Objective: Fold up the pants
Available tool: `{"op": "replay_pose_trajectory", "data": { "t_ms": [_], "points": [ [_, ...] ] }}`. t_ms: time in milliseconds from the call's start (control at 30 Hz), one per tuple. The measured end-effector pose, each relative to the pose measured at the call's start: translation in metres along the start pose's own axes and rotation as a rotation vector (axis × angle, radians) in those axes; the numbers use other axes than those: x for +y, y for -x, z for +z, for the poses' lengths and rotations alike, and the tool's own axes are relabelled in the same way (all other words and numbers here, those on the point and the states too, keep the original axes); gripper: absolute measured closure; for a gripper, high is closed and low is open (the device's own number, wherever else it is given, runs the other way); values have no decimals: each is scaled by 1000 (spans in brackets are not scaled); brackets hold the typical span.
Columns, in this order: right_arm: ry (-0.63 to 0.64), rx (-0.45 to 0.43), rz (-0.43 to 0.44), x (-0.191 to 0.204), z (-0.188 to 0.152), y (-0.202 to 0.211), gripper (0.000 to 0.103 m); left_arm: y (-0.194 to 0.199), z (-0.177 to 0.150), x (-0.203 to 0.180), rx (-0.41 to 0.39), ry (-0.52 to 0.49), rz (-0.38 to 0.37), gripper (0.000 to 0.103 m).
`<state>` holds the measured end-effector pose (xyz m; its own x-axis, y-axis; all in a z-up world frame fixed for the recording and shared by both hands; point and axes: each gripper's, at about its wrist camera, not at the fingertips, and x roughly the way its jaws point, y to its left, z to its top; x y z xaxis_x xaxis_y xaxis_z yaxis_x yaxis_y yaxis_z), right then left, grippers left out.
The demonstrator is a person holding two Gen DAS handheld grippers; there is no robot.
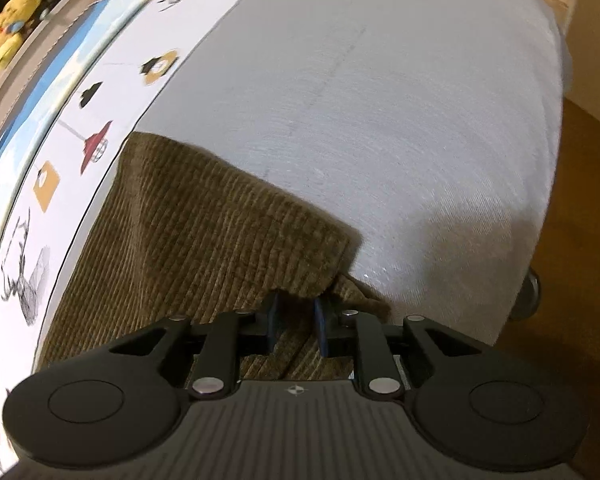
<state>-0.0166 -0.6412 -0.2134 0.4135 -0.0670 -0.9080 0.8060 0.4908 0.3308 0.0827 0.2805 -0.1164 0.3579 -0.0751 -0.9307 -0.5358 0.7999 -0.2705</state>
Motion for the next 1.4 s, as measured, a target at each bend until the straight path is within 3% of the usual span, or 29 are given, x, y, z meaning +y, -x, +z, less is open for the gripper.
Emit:
{"op": "replay_pose_trajectory", "data": {
  "t_ms": [33, 133, 233, 333, 400, 467, 533, 600, 667, 733, 833, 933, 1000, 1067, 1133, 1200, 1233, 1267, 1300, 1400],
  "points": [
    [14, -12, -1, 2, -1, 2, 97, 4, 0, 1, -13, -6, -8, 82],
    [56, -96, 33, 7, 0, 15, 99, 19, -2, -6, -71, -62, -19, 86],
    [76, -283, 158, 15, 0, 53, 100, 48, -8, -8, -167, -66, -62, 87],
    [129, -434, 201, 23, -7, 88, 100, 68, -14, -3, -227, -75, -71, 88],
    [113, -386, 145, 18, -7, 83, 100, 56, -16, 1, -154, -90, -29, 87],
    [57, -192, 15, 3, -5, 51, 99, 29, -17, 6, -28, -98, 37, 87],
    [-56, -44, -40, -19, -6, 24, 99, 16, -17, 8, 28, -112, 61, 85],
    [-53, -46, -22, -22, -2, 24, 99, 18, -16, 9, 27, -124, 52, 80],
    [29, -73, -31, -13, -4, 30, 99, 23, -16, 12, 28, -104, 59, 74],
    [68, -86, -50, -9, -10, 36, 97, 28, -15, 13, 7, -97, 109, 42],
    [85, -179, -113, -3, -9, 54, 91, 41, -12, 5, -110, -137, 170, 40],
    [192, -300, -91, 8, -8, 71, 90, 56, -11, -10, -233, -204, 146, 41],
    [254, -301, -40, 17, -11, 70, 90, 60, -12, -23, -282, -264, 107, 42],
    [281, -238, 19, 21, -15, 61, 90, 60, -16, -36, -308, -332, 83, 47],
    [299, -112, 14, 22, -17, 43, 84, 50, -20, -45, -279, -401, 83, 58],
    [313, 48, -92, 19, -25, 15, 84, 14, -23, -36, -86, -421, 189, 64],
    [317, 53, -96, 17, -26, 13, 84, -10, -22, -21, 42, -367, 248, 60],
    [321, 42, -95, 20, -25, 15, 84, -16, -19, -10, 83, -299, 219, 60],
    [328, 17, -96, 22, -25, 20, 84, -14, -15, -5, 85, -269, 195, 58],
    [378, -45, -106, 29, -30, 32, 83, 3, -16, -17, 5, -334, 200, 58]
  ]
}}
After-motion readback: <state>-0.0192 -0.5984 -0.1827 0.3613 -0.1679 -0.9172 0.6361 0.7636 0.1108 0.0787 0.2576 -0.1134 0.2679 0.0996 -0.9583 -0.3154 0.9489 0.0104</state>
